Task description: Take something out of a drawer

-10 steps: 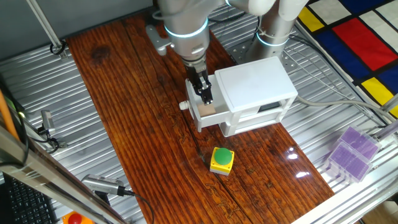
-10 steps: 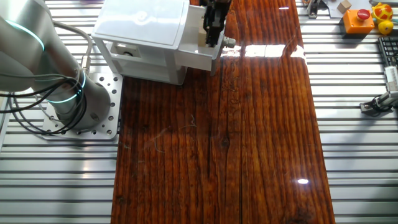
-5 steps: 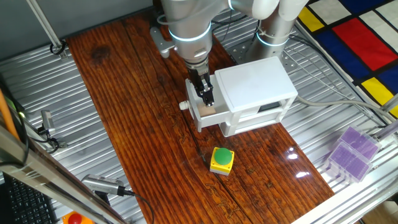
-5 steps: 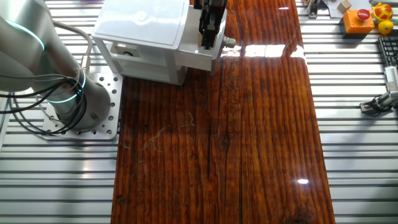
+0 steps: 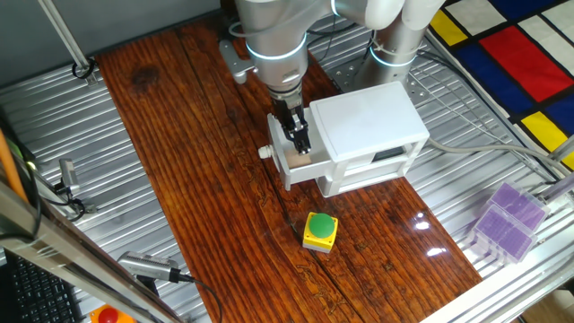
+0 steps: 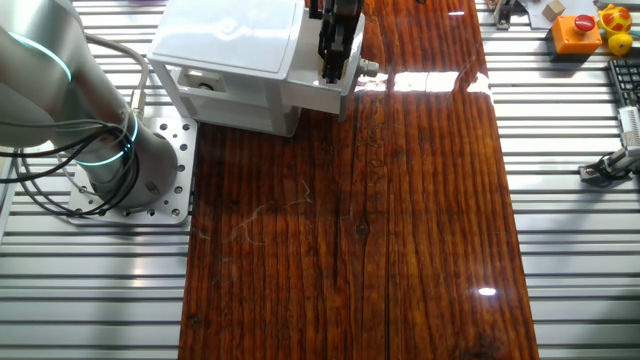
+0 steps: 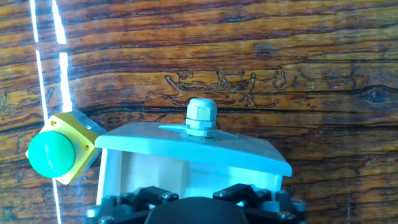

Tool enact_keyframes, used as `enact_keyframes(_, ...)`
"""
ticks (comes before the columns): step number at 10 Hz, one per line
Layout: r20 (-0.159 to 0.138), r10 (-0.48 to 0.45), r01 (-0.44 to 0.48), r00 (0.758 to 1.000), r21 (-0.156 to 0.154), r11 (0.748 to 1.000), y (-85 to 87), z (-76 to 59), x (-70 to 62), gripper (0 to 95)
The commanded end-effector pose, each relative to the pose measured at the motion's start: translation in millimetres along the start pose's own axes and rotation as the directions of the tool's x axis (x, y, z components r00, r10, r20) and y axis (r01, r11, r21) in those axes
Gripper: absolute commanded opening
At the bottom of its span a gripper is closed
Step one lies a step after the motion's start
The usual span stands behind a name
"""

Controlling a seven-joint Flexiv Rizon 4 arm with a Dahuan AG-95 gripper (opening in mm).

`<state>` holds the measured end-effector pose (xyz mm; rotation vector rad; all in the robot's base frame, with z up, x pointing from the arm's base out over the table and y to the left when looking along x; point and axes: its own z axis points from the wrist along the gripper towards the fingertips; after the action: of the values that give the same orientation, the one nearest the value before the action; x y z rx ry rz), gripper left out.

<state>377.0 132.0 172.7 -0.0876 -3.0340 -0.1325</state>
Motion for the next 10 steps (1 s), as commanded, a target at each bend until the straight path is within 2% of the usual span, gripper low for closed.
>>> enact_keyframes(1, 0.000, 0.001, -0.001, 1.000, 0.000, 1.000, 0.7, 1.9, -0.4, 95.0)
enact_keyframes(10, 0.029, -0.009, 0.009, 1.000, 0.002, 1.000, -0.6, 20.2, 2.8, 95.0)
